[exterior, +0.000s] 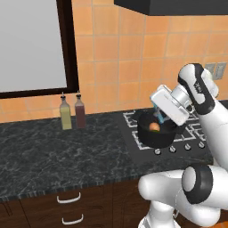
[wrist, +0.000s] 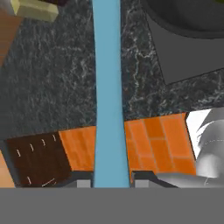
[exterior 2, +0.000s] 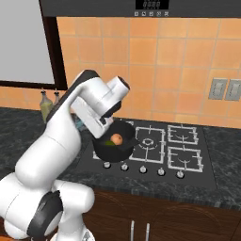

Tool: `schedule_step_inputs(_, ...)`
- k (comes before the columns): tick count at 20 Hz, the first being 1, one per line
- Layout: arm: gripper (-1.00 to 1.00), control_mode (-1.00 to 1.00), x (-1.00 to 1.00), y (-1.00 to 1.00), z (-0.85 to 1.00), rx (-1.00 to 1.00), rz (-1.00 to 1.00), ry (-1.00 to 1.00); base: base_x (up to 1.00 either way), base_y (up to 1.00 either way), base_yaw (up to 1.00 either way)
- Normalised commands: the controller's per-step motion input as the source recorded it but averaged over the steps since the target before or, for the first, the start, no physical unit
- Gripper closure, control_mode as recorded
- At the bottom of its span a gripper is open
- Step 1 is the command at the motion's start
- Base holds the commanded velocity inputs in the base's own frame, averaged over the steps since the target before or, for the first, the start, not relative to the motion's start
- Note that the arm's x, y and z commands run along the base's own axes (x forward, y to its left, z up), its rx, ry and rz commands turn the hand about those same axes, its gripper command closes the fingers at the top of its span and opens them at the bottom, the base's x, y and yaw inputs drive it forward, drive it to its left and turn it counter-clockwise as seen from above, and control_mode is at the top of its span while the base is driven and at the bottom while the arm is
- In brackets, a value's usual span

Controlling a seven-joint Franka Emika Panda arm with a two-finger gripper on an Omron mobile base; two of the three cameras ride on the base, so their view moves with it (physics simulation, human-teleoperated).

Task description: Put the lime and onion in the pot. Retrieve the spatula and lightly stir the vegetables in the pot.

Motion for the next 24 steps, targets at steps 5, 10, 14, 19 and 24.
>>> schedule_step_inputs(5,1.00,-1.00,0.12,-0.04,0.00,0.11,-0.21,0.49,0.00,0.00,0.00)
schedule_step_inputs(10,1.00,-1.00,0.15,0.00,0.00,0.03,-0.12,0.20,0.00,0.00,0.00)
schedule_step_inputs(14,1.00,-1.00,0.00,0.00,0.00,0.07,-0.10,0.24,0.00,0.00,0.00)
schedule_step_inputs(19,1.00,-1.00,0.10,-0.01,0.00,0.24,-0.14,0.38,0.00,0.00,0.00)
schedule_step_inputs(24,1.00,-1.00,0.04,-0.10,-0.01,0.17,-0.11,0.16,0.00,0.00,0.00)
